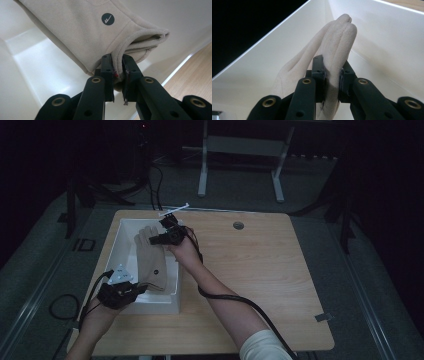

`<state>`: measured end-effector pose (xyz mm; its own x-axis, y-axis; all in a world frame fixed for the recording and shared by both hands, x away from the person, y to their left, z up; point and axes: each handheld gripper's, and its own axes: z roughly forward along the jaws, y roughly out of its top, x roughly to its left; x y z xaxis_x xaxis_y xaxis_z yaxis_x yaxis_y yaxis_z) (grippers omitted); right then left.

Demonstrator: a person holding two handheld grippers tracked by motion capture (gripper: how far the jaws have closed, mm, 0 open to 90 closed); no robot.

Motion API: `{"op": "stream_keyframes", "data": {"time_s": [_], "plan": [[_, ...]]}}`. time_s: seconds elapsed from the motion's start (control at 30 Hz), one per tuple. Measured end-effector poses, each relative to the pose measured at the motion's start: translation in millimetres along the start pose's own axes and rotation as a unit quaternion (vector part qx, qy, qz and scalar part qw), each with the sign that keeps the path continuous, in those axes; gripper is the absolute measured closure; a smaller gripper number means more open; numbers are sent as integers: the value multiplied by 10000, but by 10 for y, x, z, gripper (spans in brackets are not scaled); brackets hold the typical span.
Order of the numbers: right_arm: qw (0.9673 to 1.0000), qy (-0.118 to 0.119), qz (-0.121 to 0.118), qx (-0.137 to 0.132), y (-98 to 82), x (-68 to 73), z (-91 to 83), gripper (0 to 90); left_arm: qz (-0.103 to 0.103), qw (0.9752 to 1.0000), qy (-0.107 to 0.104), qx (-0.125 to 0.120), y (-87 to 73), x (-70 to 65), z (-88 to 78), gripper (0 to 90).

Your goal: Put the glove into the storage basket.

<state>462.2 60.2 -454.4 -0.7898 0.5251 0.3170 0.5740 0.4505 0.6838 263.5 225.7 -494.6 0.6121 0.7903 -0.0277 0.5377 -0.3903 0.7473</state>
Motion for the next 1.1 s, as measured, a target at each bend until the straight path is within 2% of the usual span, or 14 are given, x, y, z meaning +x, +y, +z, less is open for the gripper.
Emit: {"op": "stream_keyframes", "data": {"time_s": [0.2, 0.27, 0.3, 0.33, 0.4, 0.43, 0.53, 0.6, 0.67, 0.7, 0.8, 0.9, 1.03, 1.1], "plan": [[9995, -140, -123, 237, 47, 24, 50, 778, 11, 10000, 28, 63, 2, -7, 35, 818], [9991, -186, -63, 384, 60, 10, 72, 693, 23, 9995, 14, 324, 8, -8, 94, 805], [9993, -170, -65, 341, 71, 11, 67, 612, 37, 9991, 74, 419, 8, -16, 128, 772], [9990, -309, -141, 280, 79, 21, 56, 547, 40, 9988, 114, 466, 9, -25, 151, 685], [9980, -535, -235, 224, 89, 32, 29, 501, 23, 9984, 13, 557, 9, -25, 196, 596], [9983, -517, -198, 200, 90, 21, 15, 499, -25, 9986, 41, 534, 8, -22, 207, 536], [9986, -465, -195, 149, 80, 10, -34, 475, -135, 9991, -20, 393, 13, -12, 185, 509], [9989, -409, -195, 111, 73, 7, -64, 460, -216, 9994, 30, 275, 25, -23, 165, 473], [9992, -350, -189, 75, 70, 6, -81, 438, -244, 9994, 69, 241, 34, -31, 158, 382], [9992, -332, -198, 36, 69, 13, -99, 423, -337, 9993, 74, 125, 53, -50, 139, 382], [9995, -185, -256, -67, 55, 43, -175, 345, -546, 9985, 44, -54, 83, -54, 107, 229], [9994, -10, -335, -133, 42, 70, -237, 269, -701, 9971, 20, -284, 118, -60, 56, 152], [9984, 187, -486, -217, 14, 107, -335, 199, -679, 9954, 150, -654, 172, -83, -44, 148], [9976, 251, -566, -297, -11, 124, -388, 193, -700, 9945, 124, -764, 206, -87, -93, 148]]}}
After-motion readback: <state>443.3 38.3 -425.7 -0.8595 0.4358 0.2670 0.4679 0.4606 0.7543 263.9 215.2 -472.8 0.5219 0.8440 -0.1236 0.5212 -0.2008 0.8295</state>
